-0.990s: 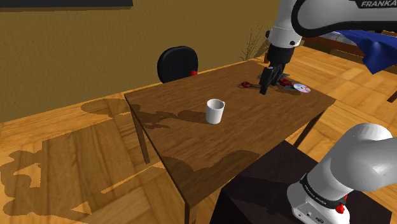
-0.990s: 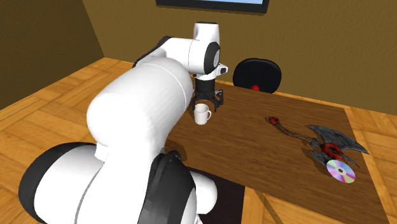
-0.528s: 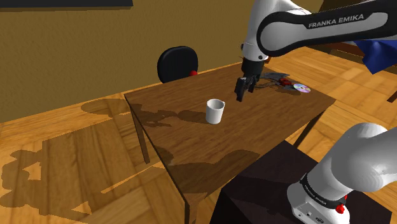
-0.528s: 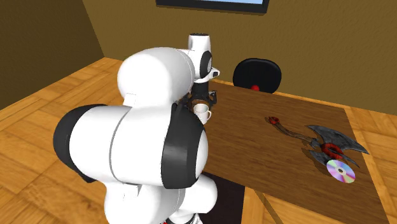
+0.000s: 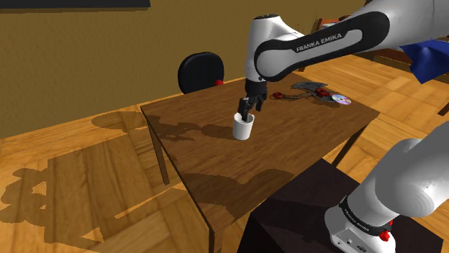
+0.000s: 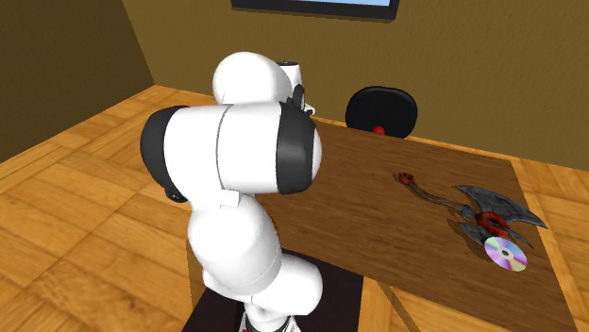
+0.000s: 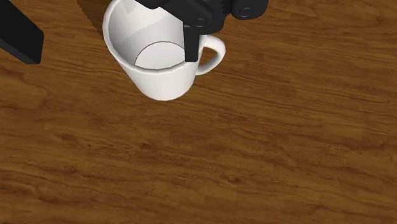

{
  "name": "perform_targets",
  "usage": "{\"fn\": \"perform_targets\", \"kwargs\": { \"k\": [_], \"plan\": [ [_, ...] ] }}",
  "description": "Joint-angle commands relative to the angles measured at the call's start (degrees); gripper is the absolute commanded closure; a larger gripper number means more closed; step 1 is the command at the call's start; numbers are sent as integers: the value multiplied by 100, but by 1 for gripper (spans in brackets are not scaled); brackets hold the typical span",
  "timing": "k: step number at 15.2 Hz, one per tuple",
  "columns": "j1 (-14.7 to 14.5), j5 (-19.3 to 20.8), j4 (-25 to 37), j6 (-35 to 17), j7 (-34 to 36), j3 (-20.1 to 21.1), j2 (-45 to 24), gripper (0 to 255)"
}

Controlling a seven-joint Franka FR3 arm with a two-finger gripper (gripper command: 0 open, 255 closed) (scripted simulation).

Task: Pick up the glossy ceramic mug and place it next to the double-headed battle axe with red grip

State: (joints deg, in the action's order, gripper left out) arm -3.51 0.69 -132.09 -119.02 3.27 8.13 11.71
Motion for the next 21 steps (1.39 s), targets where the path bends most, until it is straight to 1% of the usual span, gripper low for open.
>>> {"fn": "perform_targets", "kwargs": {
  "k": [1, 4, 12, 19, 20, 21],
  "plan": [
    [-25, 81, 220, -239, 169, 88, -450, 0],
    [-69, 237, 608, -481, 403, 179, -1077, 0],
    [-64, 328, 329, -1054, 466, 164, -1378, 0],
    [-64, 328, 331, -1053, 466, 164, -1378, 0],
    [-64, 328, 331, -1053, 466, 164, -1378, 255],
    [-64, 328, 331, -1053, 466, 164, -1378, 255]
  ]
}}
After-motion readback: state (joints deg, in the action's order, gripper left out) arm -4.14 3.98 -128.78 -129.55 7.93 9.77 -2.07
